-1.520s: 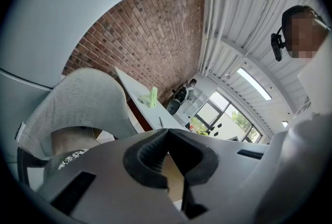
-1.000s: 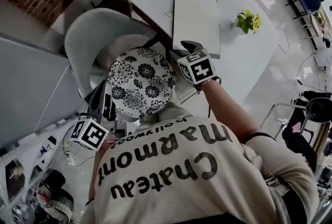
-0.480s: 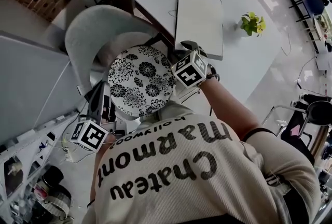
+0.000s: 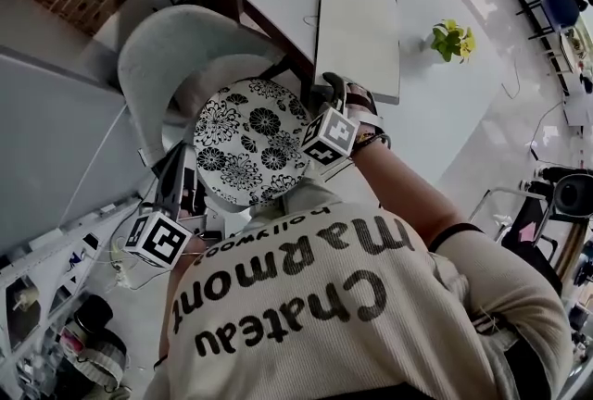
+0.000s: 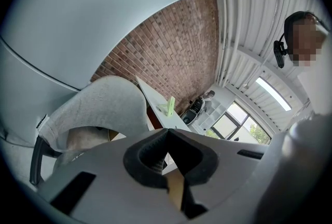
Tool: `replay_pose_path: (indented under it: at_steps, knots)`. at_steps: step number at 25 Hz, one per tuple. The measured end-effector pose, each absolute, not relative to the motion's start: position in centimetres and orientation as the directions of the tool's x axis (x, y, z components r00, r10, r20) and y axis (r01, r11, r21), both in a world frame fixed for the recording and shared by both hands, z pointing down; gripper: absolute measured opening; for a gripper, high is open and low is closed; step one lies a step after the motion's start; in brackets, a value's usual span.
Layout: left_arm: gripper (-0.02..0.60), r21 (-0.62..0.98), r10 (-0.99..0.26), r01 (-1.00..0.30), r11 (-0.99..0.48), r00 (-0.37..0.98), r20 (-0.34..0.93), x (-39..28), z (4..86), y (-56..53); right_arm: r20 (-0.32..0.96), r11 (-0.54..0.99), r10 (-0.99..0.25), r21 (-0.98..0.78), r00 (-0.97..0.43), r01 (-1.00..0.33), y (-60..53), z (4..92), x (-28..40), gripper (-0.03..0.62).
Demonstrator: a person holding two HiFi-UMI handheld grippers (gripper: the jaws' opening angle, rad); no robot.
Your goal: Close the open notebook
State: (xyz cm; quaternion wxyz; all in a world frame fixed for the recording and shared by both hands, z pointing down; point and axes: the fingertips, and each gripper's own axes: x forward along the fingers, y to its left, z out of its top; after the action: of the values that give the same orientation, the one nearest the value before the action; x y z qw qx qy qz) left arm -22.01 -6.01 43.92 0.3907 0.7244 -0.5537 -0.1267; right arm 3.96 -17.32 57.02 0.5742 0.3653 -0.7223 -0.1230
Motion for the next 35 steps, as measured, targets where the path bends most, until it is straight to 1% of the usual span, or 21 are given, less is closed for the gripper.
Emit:
replay_pose_path:
  at_steps: [4, 10, 13, 22, 26, 35]
  knots:
    - [0.000, 0.708, -0.898, -0.702, -0.076, 0.356, 0.257, -22.1, 44.3, -5.3, 0.674, 0.651, -0.735, 0.670, -0.076, -0.356, -17.3, 57.1, 4.1, 0.191]
    - [0.000, 0.705, -0.900, -0.707, -0.066, 0.347, 0.265, -22.7, 44.4, -4.5, 0.637, 0.634, -0.761, 0.688, -0.124, -0.354, -17.2, 56.8, 4.0, 0.164]
    - [0.000, 0.702, -0.901, -0.709, -0.067, 0.345, 0.262, -22.9, 44.2, -4.2, 0.651, 0.645, -0.745, 0.646, -0.147, -0.408, -17.2, 56.3, 4.0, 0.114]
    - [0.000, 0.701, -0.901, -0.708, -0.079, 0.352, 0.254, -22.3, 43.5, -4.7, 0.728, 0.700, -0.666, 0.533, -0.165, -0.475, -17.1, 55.8, 3.9, 0.077]
    - [0.000, 0.695, -0.902, -0.713, -0.094, 0.357, 0.243, -21.8, 42.5, -5.7, 0.738, 0.712, -0.649, 0.504, -0.185, -0.490, -17.0, 55.1, 3.9, 0.042]
    - [0.000, 0.679, -0.904, -0.722, -0.130, 0.369, 0.219, -20.4, 41.0, -7.9, 0.756, 0.700, -0.600, 0.339, -0.261, -0.629, -17.2, 52.9, 4.7, 0.031]
